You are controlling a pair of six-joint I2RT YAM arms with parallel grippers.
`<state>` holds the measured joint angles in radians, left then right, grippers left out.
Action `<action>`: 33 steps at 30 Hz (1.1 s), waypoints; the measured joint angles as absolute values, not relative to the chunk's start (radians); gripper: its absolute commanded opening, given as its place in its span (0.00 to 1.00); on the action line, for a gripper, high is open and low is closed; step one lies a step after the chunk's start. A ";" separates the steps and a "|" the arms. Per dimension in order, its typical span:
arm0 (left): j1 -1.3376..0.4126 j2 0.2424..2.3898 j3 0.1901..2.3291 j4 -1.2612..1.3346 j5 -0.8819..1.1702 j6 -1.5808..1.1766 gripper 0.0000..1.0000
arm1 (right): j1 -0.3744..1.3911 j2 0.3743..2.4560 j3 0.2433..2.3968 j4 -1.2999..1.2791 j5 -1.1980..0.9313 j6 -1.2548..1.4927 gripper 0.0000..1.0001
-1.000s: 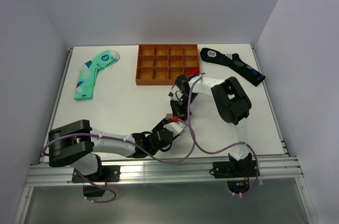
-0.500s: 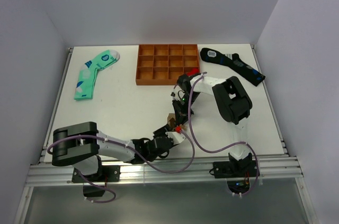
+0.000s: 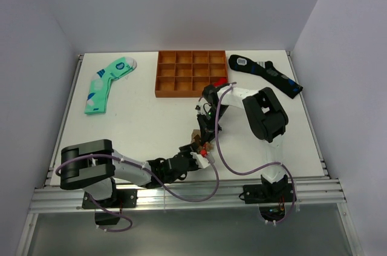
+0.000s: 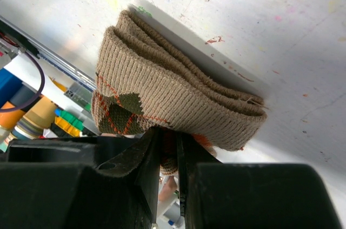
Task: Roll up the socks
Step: Roll the sock at the center of the board.
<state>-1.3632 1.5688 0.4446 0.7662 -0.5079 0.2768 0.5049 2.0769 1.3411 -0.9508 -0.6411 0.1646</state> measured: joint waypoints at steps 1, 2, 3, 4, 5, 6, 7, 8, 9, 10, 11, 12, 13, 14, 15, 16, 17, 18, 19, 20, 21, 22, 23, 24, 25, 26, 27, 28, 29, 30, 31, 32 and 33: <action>-1.357 1.575 0.445 0.768 -0.488 0.278 0.58 | 0.505 2.077 1.341 -0.951 -0.640 0.165 0.05; -1.353 1.584 0.445 0.771 -0.473 0.280 0.58 | 0.505 2.077 1.341 -0.951 -0.640 0.165 0.05; -1.348 1.596 0.445 0.772 -0.459 0.281 0.58 | 0.505 2.076 1.341 -0.951 -0.640 0.165 0.05; -1.343 1.609 0.445 0.771 -0.447 0.286 0.58 | 0.505 2.076 1.341 -0.951 -0.638 0.164 0.05; -1.340 1.620 0.445 0.771 -0.436 0.292 0.58 | 0.505 2.075 1.340 -0.952 -0.637 0.164 0.05; -1.338 1.629 0.445 0.771 -0.429 0.295 0.58 | 0.505 2.074 1.340 -0.951 -0.636 0.164 0.05; -1.336 1.634 0.445 0.771 -0.423 0.302 0.58 | 0.505 2.072 1.339 -0.951 -0.634 0.163 0.05; -1.333 1.636 0.445 0.772 -0.417 0.309 0.58 | 0.505 2.072 1.338 -0.950 -0.634 0.163 0.04; -1.330 1.636 0.446 0.775 -0.413 0.314 0.58 | 0.505 2.072 1.338 -0.950 -0.634 0.162 0.04; -1.327 1.636 0.447 0.776 -0.408 0.324 0.58 | 0.505 2.072 1.338 -0.950 -0.634 0.162 0.04; -1.325 1.638 0.448 0.779 -0.406 0.332 0.58 | 0.505 2.072 1.338 -0.950 -0.634 0.162 0.04; -1.323 1.641 0.450 0.783 -0.405 0.340 0.58 | 0.505 2.072 1.338 -0.950 -0.633 0.162 0.04; -1.321 1.643 0.451 0.786 -0.404 0.351 0.58 | 0.505 2.072 1.338 -0.950 -0.633 0.162 0.04; -1.318 1.647 0.453 0.789 -0.401 0.358 0.58 | 0.505 2.072 1.338 -0.950 -0.633 0.162 0.04; -1.314 1.648 0.455 0.788 -0.395 0.363 0.58 | 0.505 2.072 1.338 -0.950 -0.633 0.162 0.04; -1.309 1.649 0.456 0.789 -0.389 0.367 0.58 | 0.505 2.072 1.338 -0.950 -0.633 0.162 0.04; -1.303 1.650 0.460 0.791 -0.385 0.374 0.58 | 0.505 2.072 1.338 -0.950 -0.633 0.162 0.04; -1.296 1.653 0.462 0.798 -0.381 0.380 0.58 | 0.505 2.072 1.338 -0.950 -0.633 0.162 0.04; -1.288 1.655 0.465 0.801 -0.376 0.384 0.58 | 0.505 2.072 1.338 -0.950 -0.633 0.162 0.04; -1.280 1.657 0.469 0.801 -0.368 0.389 0.58 | 0.505 2.072 1.338 -0.950 -0.633 0.162 0.04; -1.269 1.661 0.477 0.799 -0.358 0.398 0.58 | 0.505 2.072 1.338 -0.950 -0.633 0.162 0.04; -1.260 1.664 0.484 0.796 -0.347 0.402 0.58 | 0.505 2.072 1.338 -0.950 -0.633 0.162 0.04; -1.249 1.667 0.492 0.790 -0.329 0.406 0.58 | 0.505 2.072 1.338 -0.950 -0.631 0.161 0.04; -1.244 1.667 0.495 0.785 -0.317 0.408 0.58 | 0.503 2.070 1.338 -0.951 -0.628 0.160 0.04; -1.236 1.667 0.501 0.775 -0.299 0.413 0.59 | 0.501 2.070 1.338 -0.951 -0.628 0.159 0.04; -1.227 1.667 0.507 0.764 -0.279 0.418 0.58 | 0.500 2.070 1.338 -0.952 -0.627 0.158 0.04; -1.221 1.667 0.512 0.756 -0.266 0.421 0.58 | 0.498 2.070 1.338 -0.952 -0.627 0.158 0.04; -1.215 1.667 0.517 0.746 -0.253 0.424 0.58 | 0.496 2.070 1.338 -0.953 -0.625 0.158 0.04; -1.211 1.667 0.521 0.736 -0.242 0.426 0.59 | 0.495 2.070 1.338 -0.953 -0.625 0.158 0.04; -1.208 1.667 0.524 0.731 -0.234 0.428 0.59 | 0.495 2.070 1.338 -0.953 -0.625 0.158 0.04; -1.206 1.667 0.525 0.727 -0.228 0.429 0.59 | 0.495 2.070 1.338 -0.954 -0.625 0.158 0.04; -1.204 1.667 0.526 0.722 -0.221 0.431 0.59 | 0.495 2.070 1.338 -0.954 -0.624 0.158 0.03; -1.203 1.667 0.528 0.718 -0.215 0.433 0.58 | 0.495 2.070 1.338 -0.954 -0.624 0.158 0.04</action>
<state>-1.2026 1.6672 0.5278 0.7177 -0.2150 0.4332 0.4950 2.0705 1.3380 -0.9539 -0.6243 0.1577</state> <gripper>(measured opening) 0.586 0.203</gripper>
